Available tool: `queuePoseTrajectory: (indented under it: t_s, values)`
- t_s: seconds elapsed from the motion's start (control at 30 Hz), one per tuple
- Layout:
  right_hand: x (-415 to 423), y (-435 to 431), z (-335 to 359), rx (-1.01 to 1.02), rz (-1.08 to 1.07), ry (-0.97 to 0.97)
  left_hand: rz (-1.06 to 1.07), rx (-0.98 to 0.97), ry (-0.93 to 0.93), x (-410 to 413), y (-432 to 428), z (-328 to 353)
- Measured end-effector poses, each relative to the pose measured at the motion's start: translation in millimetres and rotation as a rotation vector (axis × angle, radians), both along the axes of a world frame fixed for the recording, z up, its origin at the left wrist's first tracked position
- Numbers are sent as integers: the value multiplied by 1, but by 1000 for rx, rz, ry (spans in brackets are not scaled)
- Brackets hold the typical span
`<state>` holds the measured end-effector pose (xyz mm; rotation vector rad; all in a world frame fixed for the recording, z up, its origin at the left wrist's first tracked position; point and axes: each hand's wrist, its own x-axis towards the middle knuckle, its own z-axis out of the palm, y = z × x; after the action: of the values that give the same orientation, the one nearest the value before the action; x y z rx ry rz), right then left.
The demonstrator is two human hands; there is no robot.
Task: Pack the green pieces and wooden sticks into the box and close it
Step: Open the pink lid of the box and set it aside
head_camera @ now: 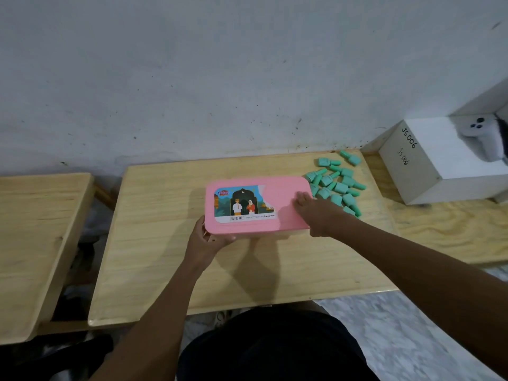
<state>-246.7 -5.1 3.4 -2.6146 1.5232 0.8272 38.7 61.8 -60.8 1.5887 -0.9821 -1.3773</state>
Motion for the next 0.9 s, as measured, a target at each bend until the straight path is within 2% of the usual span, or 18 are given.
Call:
queuePoseTrajectory:
  t_s: [0.37, 0.67, 0.9]
  values:
    - [-5, -23, 24, 242, -7, -85, 111, -46, 73, -14, 2, -4]
    - [-8, -44, 45, 317, -80, -153, 157, -44, 52, -22, 2, 1]
    - [-8, -39, 42, 320, -58, -114, 143, -24, 80, -28, 4, -4]
